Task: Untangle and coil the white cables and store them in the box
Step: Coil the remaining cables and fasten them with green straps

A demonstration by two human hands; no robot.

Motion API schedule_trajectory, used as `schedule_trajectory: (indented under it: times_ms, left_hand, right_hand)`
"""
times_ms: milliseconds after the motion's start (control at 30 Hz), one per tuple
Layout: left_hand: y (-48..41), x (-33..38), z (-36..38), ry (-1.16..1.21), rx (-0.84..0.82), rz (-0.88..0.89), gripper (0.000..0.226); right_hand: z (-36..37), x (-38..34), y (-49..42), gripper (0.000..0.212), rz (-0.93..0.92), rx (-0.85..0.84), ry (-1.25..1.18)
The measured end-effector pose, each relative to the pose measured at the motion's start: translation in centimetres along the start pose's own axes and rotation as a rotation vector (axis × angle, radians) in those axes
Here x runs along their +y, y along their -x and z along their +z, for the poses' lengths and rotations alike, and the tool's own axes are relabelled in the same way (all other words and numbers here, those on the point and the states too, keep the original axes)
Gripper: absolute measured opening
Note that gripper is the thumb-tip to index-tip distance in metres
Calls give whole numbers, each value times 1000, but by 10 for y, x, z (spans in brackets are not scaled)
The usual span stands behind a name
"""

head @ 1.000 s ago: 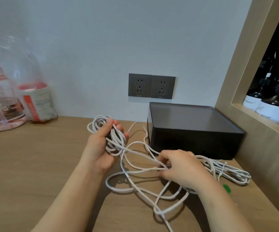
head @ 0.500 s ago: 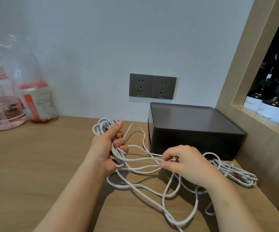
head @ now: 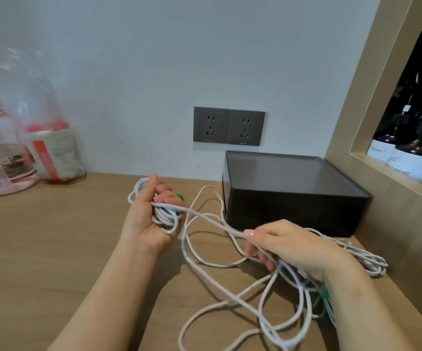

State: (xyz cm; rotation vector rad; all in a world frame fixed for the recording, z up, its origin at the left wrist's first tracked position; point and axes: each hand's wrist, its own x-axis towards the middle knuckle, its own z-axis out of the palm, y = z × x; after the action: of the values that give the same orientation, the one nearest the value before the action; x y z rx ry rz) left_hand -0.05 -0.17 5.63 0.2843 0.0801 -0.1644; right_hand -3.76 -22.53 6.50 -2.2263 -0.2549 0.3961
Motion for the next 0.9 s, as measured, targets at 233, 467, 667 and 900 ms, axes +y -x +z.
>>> schedule_trajectory:
  times_ms: [233, 467, 667, 900]
  left_hand:
    - [-3, 14, -6, -18, 82, 92, 38]
    - [-3, -6, 0, -120, 82, 30, 46]
    - [-3, 1, -2, -22, 72, 33, 41]
    - [-4, 17, -5, 136, 52, 83, 33]
  right_hand:
    - [4, 3, -3, 19, -23, 44, 231]
    - [34, -20, -14, 30, -295, 250, -491]
    - [30, -18, -9, 26, -132, -74, -132]
    - [9, -5, -3, 20, 19, 60, 186]
